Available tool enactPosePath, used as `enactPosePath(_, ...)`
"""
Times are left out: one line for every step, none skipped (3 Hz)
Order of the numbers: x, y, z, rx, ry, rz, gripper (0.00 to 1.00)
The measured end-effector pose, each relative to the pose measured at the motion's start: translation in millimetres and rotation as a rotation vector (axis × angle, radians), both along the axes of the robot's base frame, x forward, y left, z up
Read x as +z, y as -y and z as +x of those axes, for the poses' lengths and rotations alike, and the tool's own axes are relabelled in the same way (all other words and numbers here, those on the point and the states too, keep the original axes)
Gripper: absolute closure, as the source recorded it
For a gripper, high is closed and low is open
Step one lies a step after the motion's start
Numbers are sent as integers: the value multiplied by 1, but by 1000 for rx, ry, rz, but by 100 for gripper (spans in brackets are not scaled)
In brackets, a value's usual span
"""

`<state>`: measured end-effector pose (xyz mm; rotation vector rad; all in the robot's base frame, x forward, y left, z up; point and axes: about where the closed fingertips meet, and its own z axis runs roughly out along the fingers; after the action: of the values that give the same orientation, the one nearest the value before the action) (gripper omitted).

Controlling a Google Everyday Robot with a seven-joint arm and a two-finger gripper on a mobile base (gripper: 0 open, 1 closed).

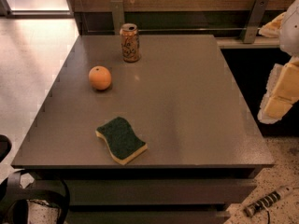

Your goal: Pick orange

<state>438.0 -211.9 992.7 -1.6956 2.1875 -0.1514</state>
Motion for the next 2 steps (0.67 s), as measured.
enactPosePath(1,0,0,-1,4,2,0)
enactPosePath(2,-8,14,-9,38,63,0)
